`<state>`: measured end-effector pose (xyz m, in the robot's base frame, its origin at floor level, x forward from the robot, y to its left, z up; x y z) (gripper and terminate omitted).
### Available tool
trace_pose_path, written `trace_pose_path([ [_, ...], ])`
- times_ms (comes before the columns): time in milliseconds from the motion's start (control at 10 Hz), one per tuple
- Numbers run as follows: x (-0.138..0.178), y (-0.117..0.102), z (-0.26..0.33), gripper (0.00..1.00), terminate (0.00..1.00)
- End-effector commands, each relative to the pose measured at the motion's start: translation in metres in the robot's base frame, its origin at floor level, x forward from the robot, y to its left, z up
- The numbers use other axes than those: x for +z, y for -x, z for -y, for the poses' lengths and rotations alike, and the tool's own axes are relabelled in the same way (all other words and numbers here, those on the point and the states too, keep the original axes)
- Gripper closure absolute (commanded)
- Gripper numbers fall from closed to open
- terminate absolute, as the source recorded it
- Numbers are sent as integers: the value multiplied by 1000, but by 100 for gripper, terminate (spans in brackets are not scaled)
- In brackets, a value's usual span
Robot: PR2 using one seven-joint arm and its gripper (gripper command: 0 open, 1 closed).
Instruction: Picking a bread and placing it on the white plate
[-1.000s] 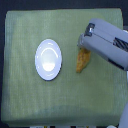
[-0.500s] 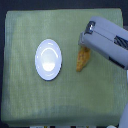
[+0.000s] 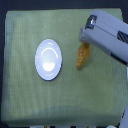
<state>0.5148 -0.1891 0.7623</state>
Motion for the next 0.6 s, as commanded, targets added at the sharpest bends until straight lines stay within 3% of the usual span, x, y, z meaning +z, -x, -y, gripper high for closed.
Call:
trace_pose_path([
  [0, 88, -3, -24, 100, 0],
  [500, 108, -11, -108, 100, 0],
])
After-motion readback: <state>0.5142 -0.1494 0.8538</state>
